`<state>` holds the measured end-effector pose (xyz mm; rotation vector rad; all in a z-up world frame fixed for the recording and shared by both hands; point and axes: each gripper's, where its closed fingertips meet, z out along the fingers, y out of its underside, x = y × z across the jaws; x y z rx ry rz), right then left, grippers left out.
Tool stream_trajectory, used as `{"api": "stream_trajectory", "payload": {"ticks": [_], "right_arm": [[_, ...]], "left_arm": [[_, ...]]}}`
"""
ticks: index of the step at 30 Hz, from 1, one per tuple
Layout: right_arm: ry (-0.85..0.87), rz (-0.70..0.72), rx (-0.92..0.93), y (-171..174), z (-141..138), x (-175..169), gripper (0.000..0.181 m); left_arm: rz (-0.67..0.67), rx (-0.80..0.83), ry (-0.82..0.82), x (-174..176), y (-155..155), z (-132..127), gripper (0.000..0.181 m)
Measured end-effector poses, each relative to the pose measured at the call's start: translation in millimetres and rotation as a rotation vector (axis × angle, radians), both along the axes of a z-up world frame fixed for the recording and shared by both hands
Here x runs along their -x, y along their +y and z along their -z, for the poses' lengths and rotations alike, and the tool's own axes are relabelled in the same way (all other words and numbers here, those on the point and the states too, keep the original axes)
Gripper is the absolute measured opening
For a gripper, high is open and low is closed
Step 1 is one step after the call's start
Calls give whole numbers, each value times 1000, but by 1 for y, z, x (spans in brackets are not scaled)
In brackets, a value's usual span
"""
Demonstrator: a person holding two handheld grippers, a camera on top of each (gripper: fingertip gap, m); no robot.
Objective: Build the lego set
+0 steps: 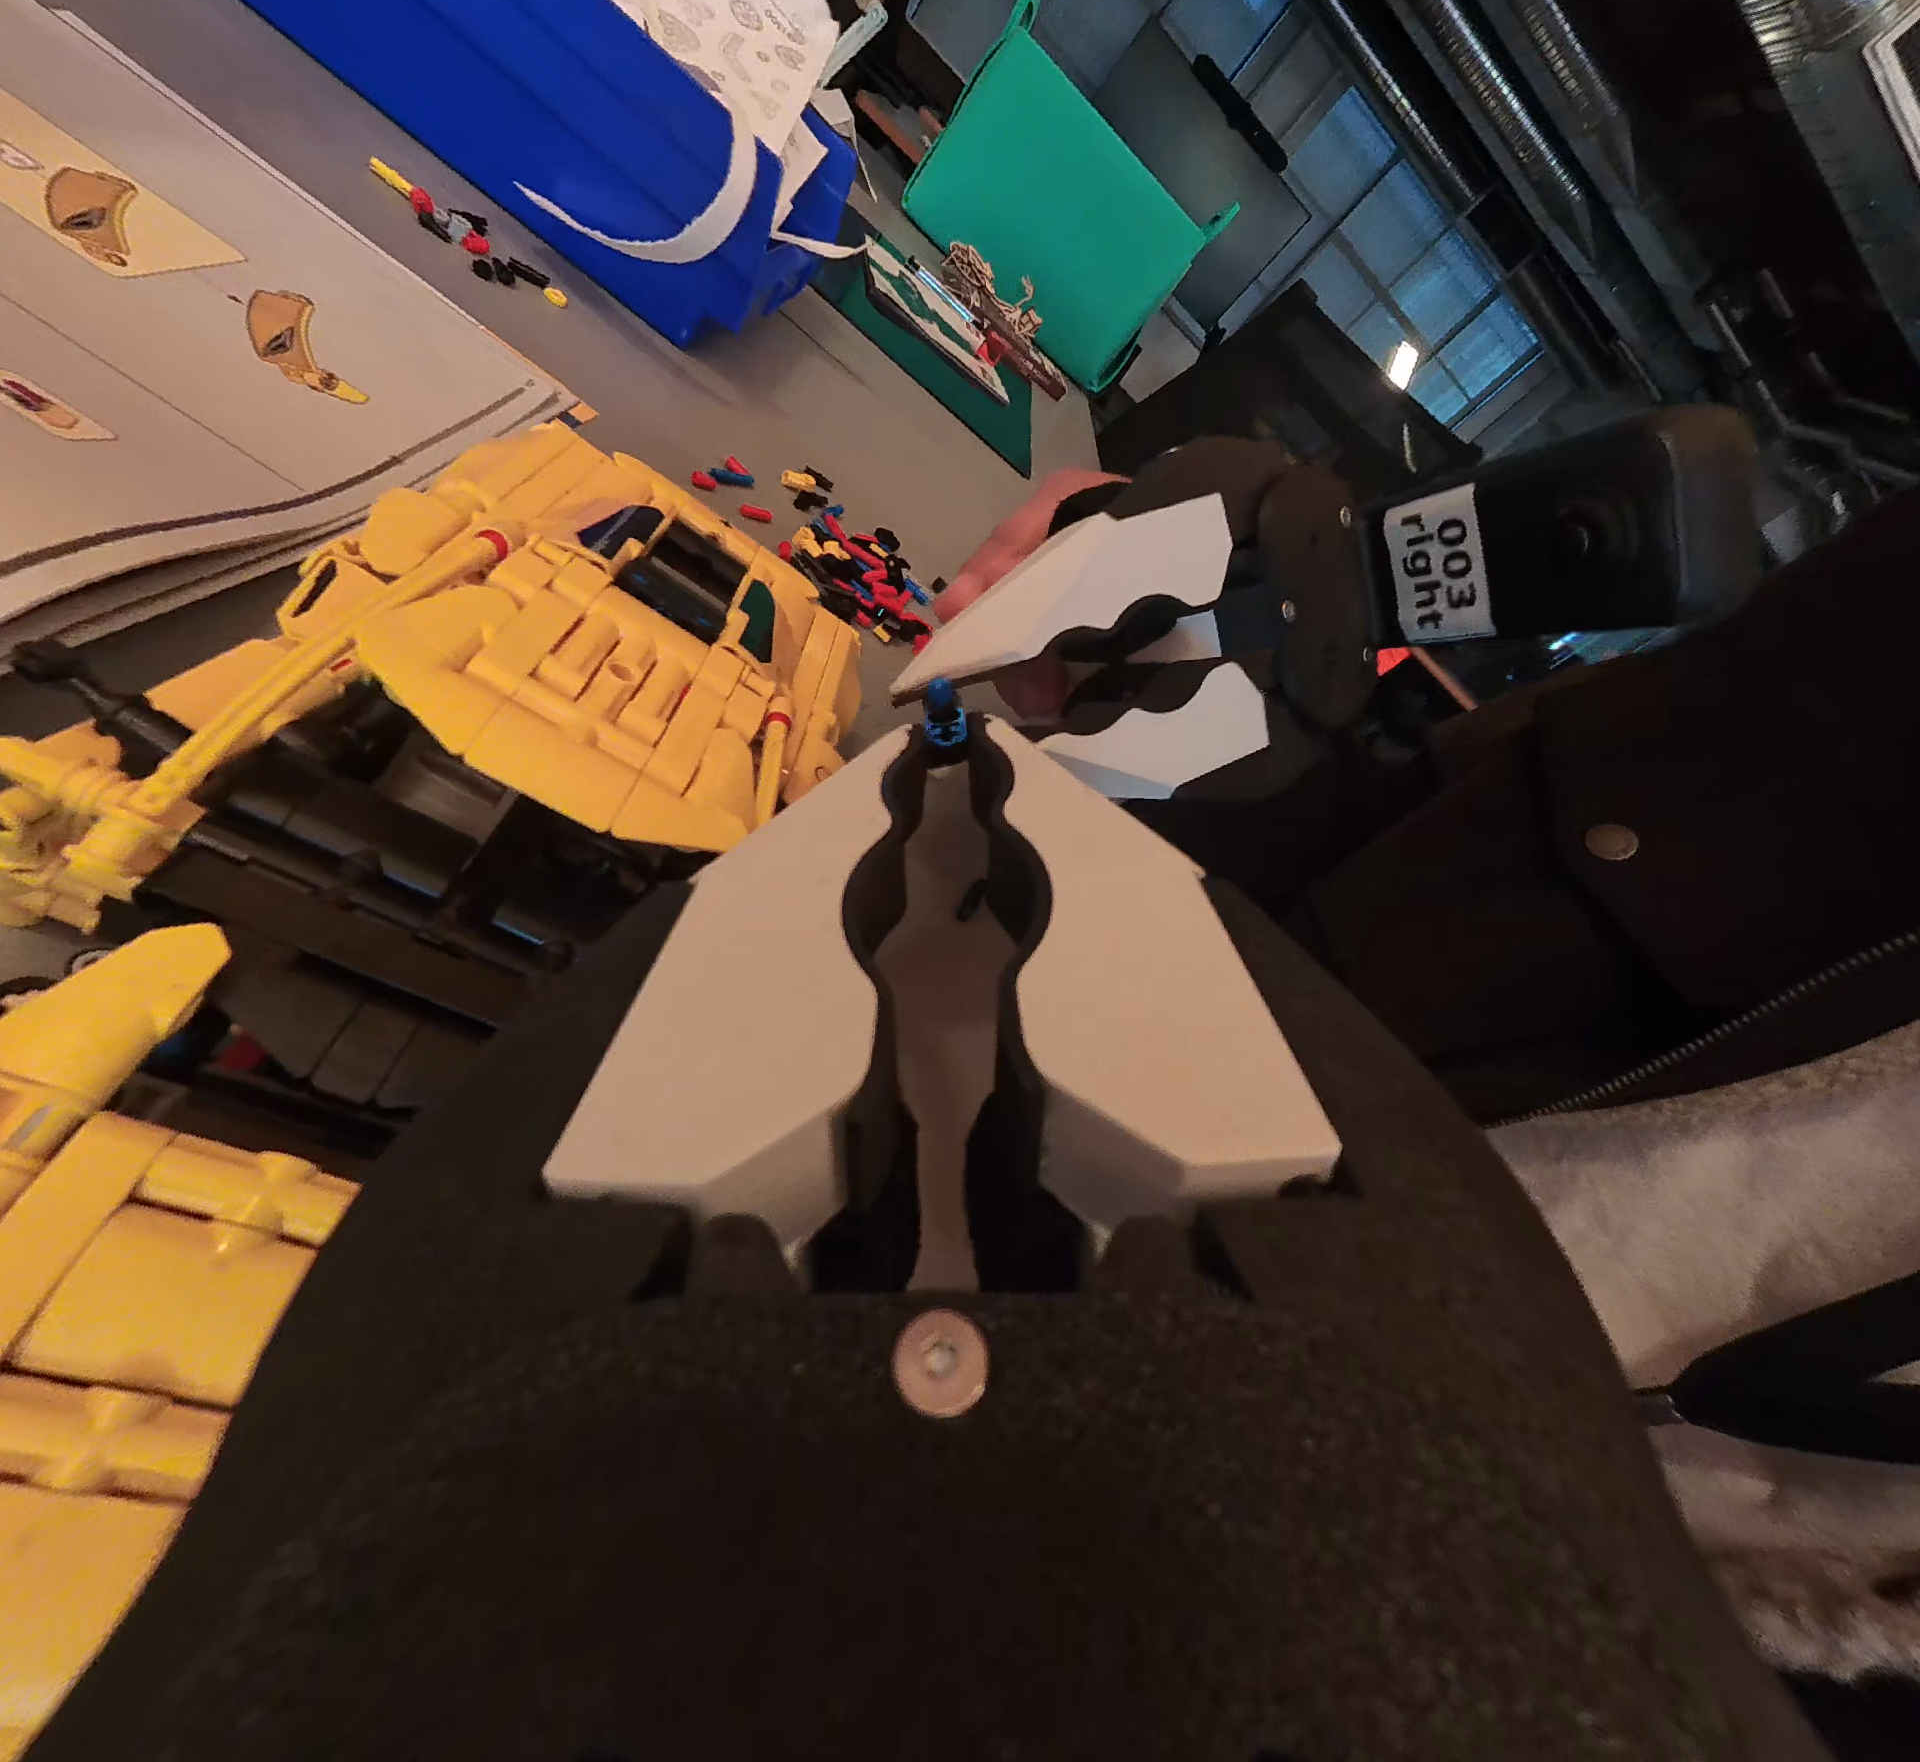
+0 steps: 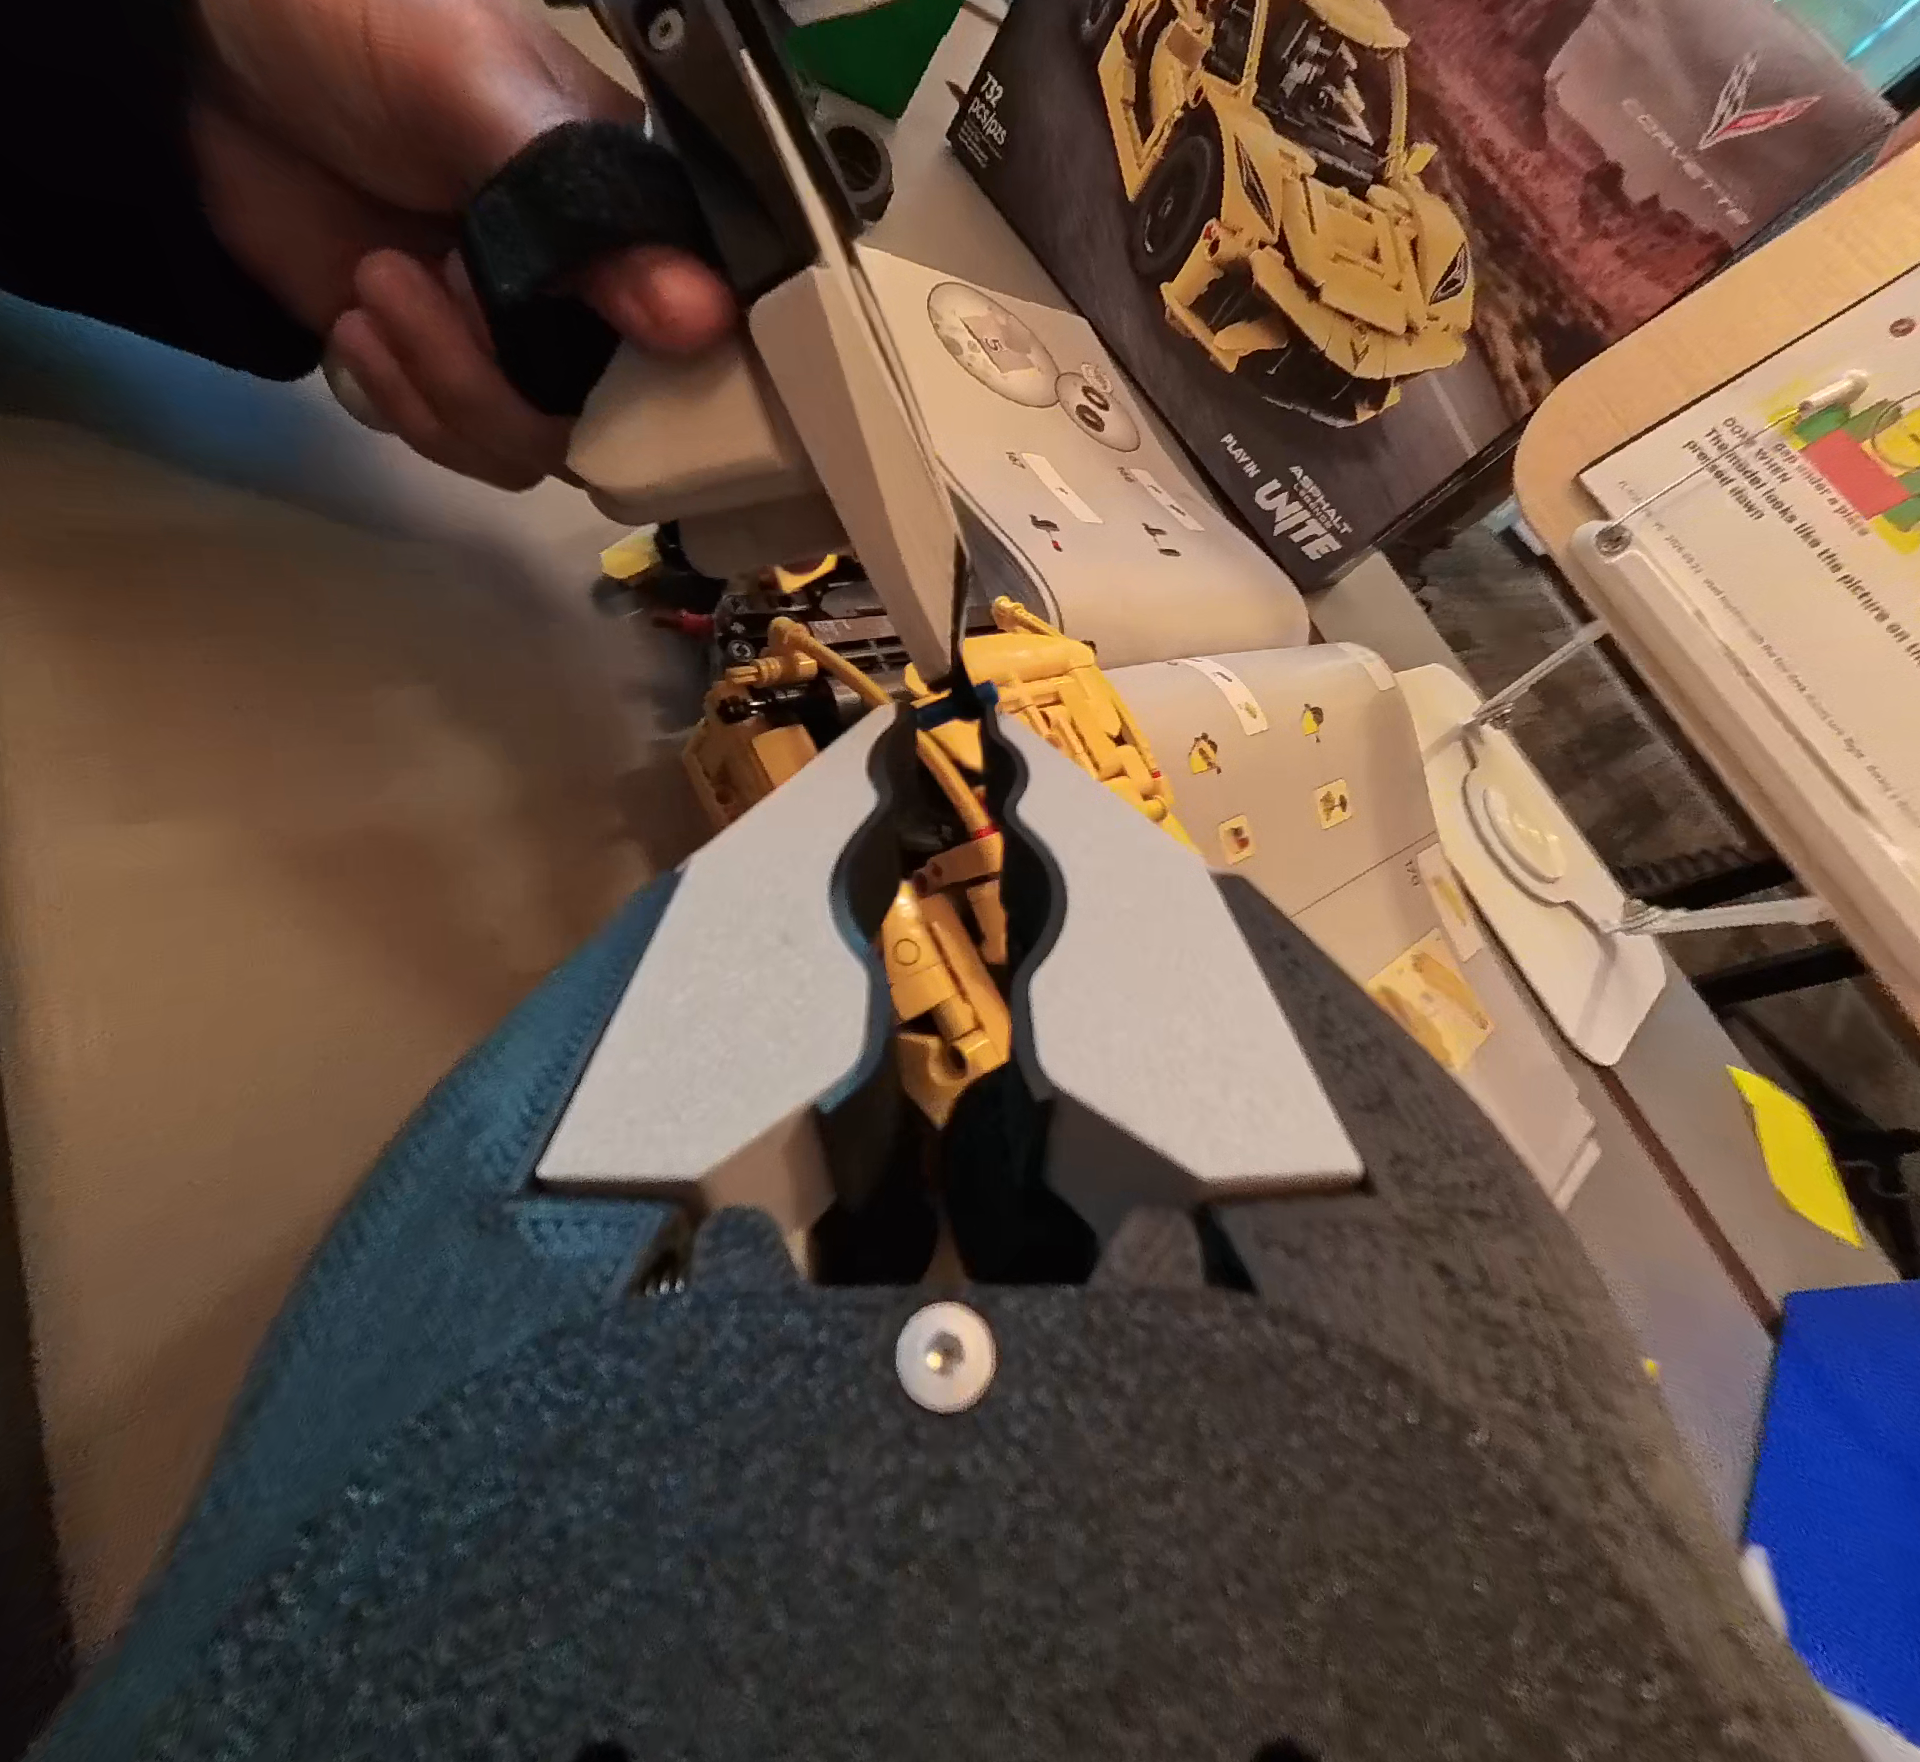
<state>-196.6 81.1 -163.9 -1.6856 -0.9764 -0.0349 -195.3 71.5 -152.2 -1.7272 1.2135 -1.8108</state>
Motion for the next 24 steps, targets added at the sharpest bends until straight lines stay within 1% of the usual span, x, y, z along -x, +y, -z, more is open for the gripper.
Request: {"api": "stream_trajectory", "payload": {"ticks": [3,4,5,6,7,9,10,11,13,14,17,21,24], "right_arm": [[67,-11,51,-2,0,0,12],[95,-30,77,-4,0,0,14],[129,-43,128,-7,1,-3,20],[167,-58,206,-13,3,-7,29],[199,-88,326,-23,9,-12,31],[222,-160,641,-60,32,-22,36],[184,-189,771,-81,45,-27,32],[118,-163,837,-91,59,-36,31],[14,-148,875,-109,80,-41,29],[-9,-144,849,-112,84,-40,28],[-29,-115,786,-112,87,-42,17],[-15,-109,767,-113,86,-42,15],[3,-144,761,-119,83,-33,12]], "left_arm": [[-7,13,-10,-2,0,0,7],[-1,13,-10,-2,-2,0,7],[7,6,-7,-2,-3,0,7],[17,-11,-4,-1,-5,0,7],[26,-38,3,0,-7,0,7],[52,-109,13,2,-13,0,7],[73,-139,12,2,-18,-1,7],[98,-159,9,3,-23,-2,7],[145,-181,14,2,-34,1,7],[167,-194,23,2,-39,3,7],[201,-223,39,1,-48,8,7],[185,-187,66,0,-43,13,7],[180,-168,66,0,-42,13,7]]}}
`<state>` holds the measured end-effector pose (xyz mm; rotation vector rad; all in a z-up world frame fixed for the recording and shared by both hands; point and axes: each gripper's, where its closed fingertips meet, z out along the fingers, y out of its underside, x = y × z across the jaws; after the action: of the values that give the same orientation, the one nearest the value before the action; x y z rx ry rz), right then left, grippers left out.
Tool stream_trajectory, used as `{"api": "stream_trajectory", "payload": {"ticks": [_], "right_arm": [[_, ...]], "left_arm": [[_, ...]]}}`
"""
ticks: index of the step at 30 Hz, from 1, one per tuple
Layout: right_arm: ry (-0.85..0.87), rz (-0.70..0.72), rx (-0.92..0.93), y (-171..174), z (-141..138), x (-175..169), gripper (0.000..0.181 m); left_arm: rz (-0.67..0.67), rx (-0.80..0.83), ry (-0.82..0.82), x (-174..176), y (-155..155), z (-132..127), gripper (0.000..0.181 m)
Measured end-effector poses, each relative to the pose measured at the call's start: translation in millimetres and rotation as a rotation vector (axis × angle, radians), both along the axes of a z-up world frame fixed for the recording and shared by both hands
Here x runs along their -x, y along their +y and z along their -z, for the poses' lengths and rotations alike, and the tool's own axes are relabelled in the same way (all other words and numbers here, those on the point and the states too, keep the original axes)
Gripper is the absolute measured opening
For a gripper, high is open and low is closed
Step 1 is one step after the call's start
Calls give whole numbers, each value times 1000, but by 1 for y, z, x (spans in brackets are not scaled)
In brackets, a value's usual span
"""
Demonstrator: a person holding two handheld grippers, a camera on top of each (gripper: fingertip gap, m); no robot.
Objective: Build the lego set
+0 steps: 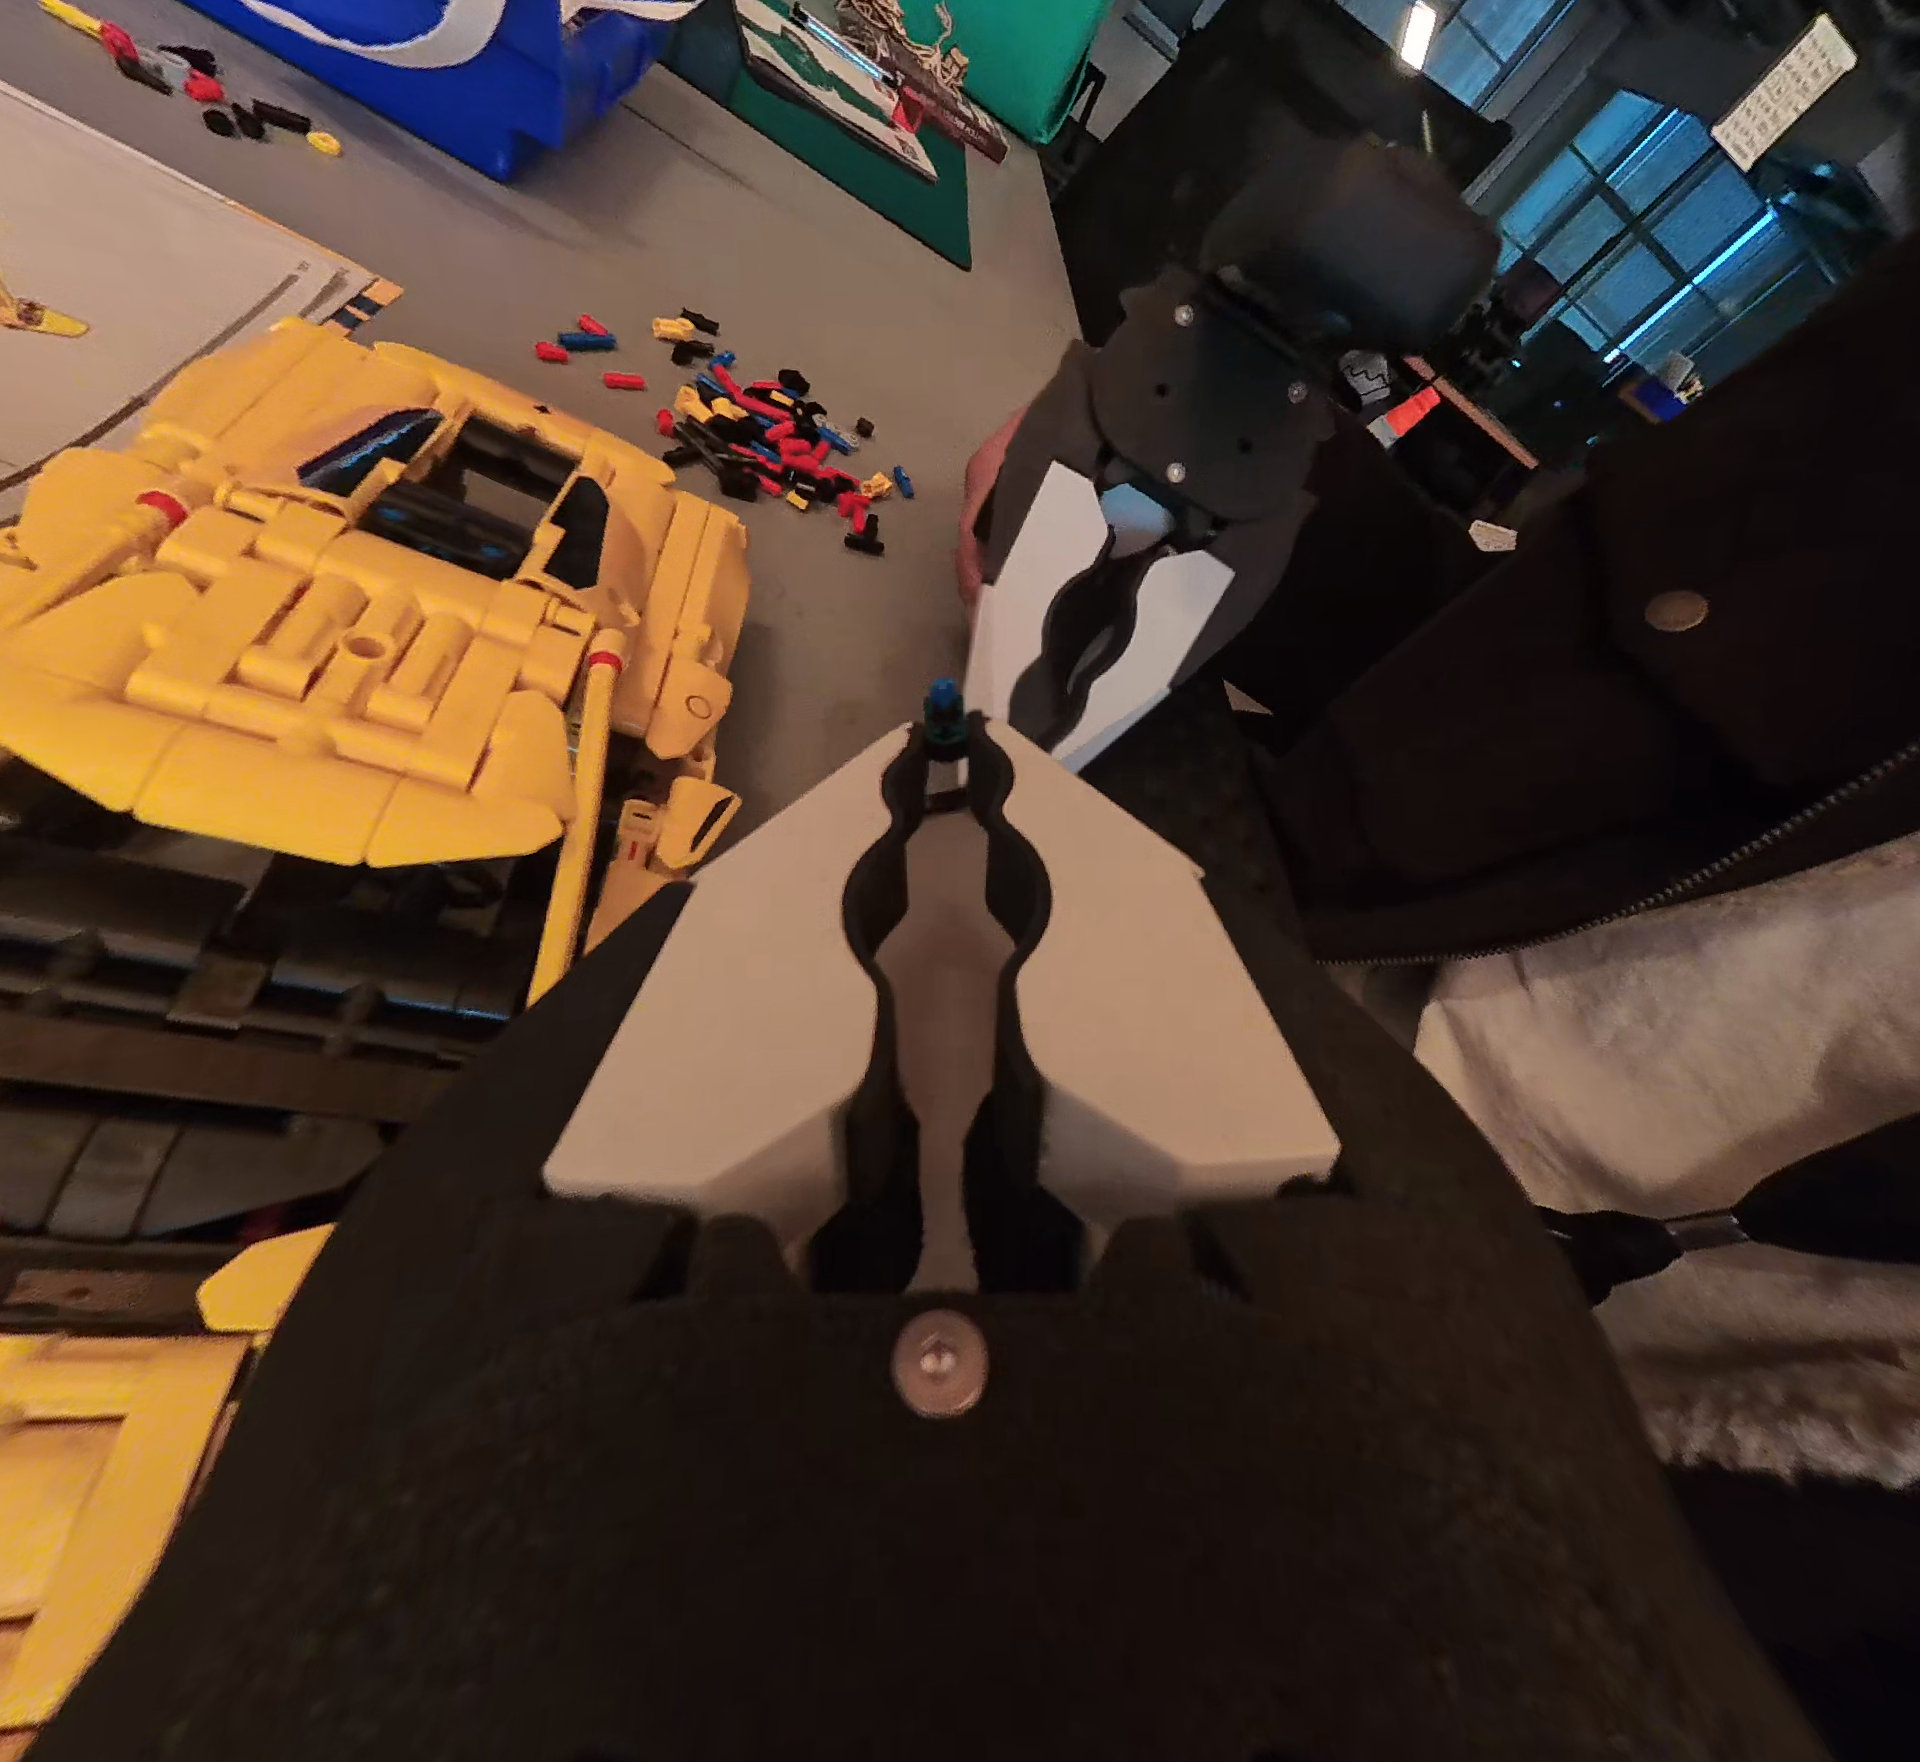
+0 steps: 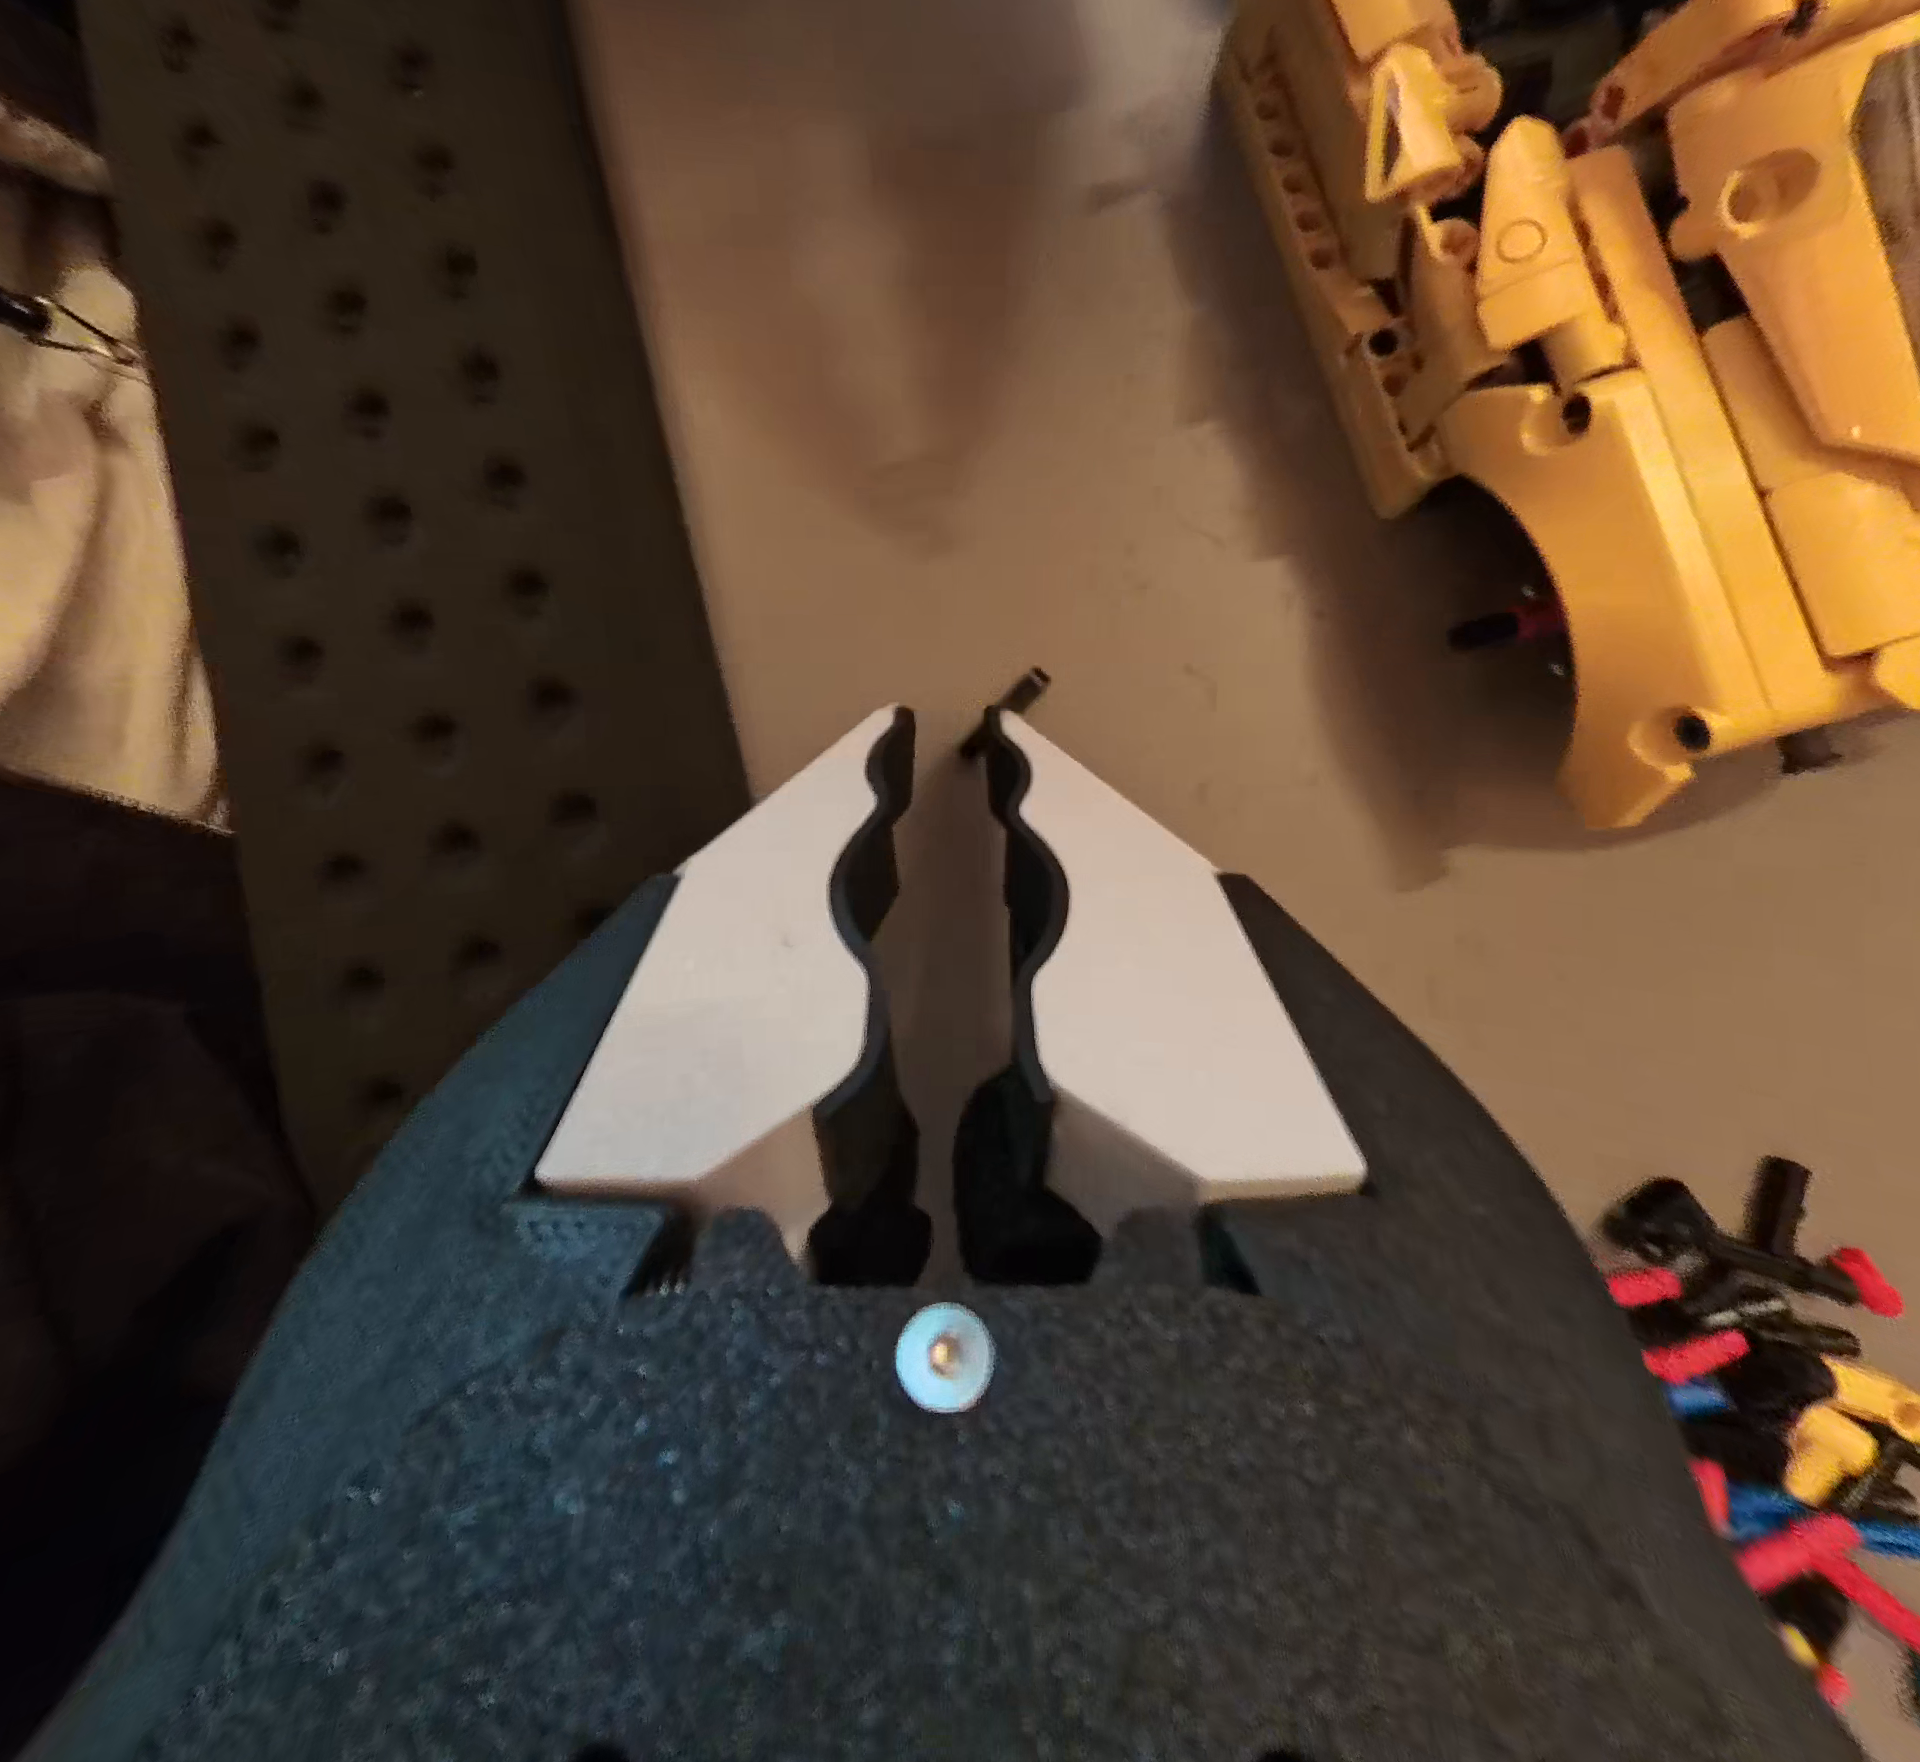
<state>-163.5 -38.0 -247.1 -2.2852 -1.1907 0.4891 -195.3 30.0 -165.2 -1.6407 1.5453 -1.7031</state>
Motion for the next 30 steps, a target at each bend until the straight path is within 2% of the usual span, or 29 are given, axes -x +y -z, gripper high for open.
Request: {"api": "stream_trajectory", "payload": {"ticks": [3,6,11,13,15,17,22,25,28,30], "right_arm": [[84,1,20,-3,-6,6,8],[39,35,-7,4,-1,-5,9],[-11,-115,-174,6,-3,-5,16],[-13,-160,-167,5,0,-9,12],[3,-161,-83,1,3,-11,12],[14,-175,-42,-1,7,-5,15],[66,-247,-98,-5,2,25,17],[32,-216,-139,2,-2,21,15],[-23,-192,-207,11,-1,13,20],[-21,-191,-189,9,3,16,24]], "left_arm": [[3,-7,0,0,-1,0,7],[1,-4,0,0,-1,0,7],[22,8,13,1,-5,2,7],[25,2,22,1,-6,3,7],[27,1,19,1,-6,3,7],[23,0,20,1,-5,3,7],[19,1,23,1,-4,3,7],[14,3,21,1,-3,3,7],[17,3,22,1,-4,3,7],[19,2,24,1,-5,3,7]]}}
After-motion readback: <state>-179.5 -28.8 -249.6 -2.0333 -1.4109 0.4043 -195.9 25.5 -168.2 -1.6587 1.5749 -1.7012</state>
